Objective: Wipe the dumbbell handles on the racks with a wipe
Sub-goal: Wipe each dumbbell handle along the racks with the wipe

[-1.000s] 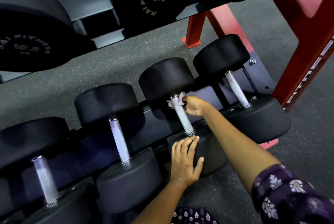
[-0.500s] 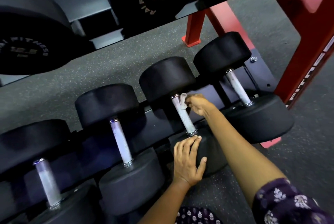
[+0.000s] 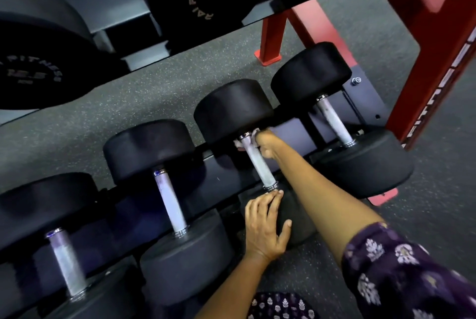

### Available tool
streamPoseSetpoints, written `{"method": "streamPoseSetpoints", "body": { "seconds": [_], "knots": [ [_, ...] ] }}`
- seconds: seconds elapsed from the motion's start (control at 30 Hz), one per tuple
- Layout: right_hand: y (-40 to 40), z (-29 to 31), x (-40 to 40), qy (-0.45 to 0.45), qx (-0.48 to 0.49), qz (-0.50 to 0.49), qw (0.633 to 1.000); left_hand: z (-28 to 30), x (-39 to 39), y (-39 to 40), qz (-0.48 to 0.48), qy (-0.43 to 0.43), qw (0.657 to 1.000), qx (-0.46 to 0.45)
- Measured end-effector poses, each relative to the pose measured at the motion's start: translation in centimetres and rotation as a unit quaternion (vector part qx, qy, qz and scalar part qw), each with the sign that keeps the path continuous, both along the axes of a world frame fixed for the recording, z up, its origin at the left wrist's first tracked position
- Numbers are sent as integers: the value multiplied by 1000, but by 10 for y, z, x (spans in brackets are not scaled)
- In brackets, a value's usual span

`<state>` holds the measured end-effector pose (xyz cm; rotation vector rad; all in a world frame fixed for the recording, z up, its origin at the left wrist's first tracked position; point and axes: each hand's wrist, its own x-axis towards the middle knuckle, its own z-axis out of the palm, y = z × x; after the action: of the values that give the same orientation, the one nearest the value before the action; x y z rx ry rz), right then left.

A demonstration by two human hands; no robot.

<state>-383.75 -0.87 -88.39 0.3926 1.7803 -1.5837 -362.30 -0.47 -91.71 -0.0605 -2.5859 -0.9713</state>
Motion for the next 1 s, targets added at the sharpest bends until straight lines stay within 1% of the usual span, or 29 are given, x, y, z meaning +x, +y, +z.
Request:
{"method": "streamPoseSetpoints", "body": {
  "seconds": [0.07,0.13,0.2,0.33,0.43,0.5,0.53,0.57,0.6,0.63,0.67,0.7,0.73,0.8,0.87,0.93,1.0],
  "knots": [
    [7,-3,-2,11,0,-4,1000,1,0,1,0,2,1000,-1],
    [15,-6,-7,46,25,-40,998,1,0,2,-4,-1,1000,0],
    [17,-5,-6,77,39,-48,995,2,-1,1,-5,-2,1000,-1],
    [6,-10,-2,90,33,34,995,0,-2,0,1,3,1000,-5],
    [25,-17,9,139,103,74,982,-1,-1,1,6,12,1000,-5],
    [42,-20,16,158,126,125,971,-2,-1,2,5,15,1000,-8],
    [48,-18,17,165,142,171,961,-3,-1,2,5,16,1000,-10],
    [50,-16,14,164,146,202,954,-3,-1,2,5,14,1000,-10],
    [49,-12,8,166,136,208,954,-3,-2,2,5,13,1000,-9],
    [44,-7,1,145,104,181,967,-3,-2,2,5,14,1000,-9],
    [39,-3,-4,115,57,129,983,-4,-2,2,5,14,1000,-8],
    [34,-4,-8,79,16,79,994,-4,-2,3,6,14,1000,-8],
    [32,-6,-9,38,-18,55,998,-4,-2,3,6,15,1000,-8],
    [33,-13,-7,-54,-76,66,993,-4,-2,2,4,16,1000,-7],
    [37,-15,-5,-111,-120,88,983,-4,-2,2,3,17,1000,-8],
    [35,-15,-7,-112,-130,76,982,-4,-2,2,6,16,1000,-8],
    [30,-17,-3,-47,-80,39,995,-4,-1,2,7,15,1000,-8]
  ]
}}
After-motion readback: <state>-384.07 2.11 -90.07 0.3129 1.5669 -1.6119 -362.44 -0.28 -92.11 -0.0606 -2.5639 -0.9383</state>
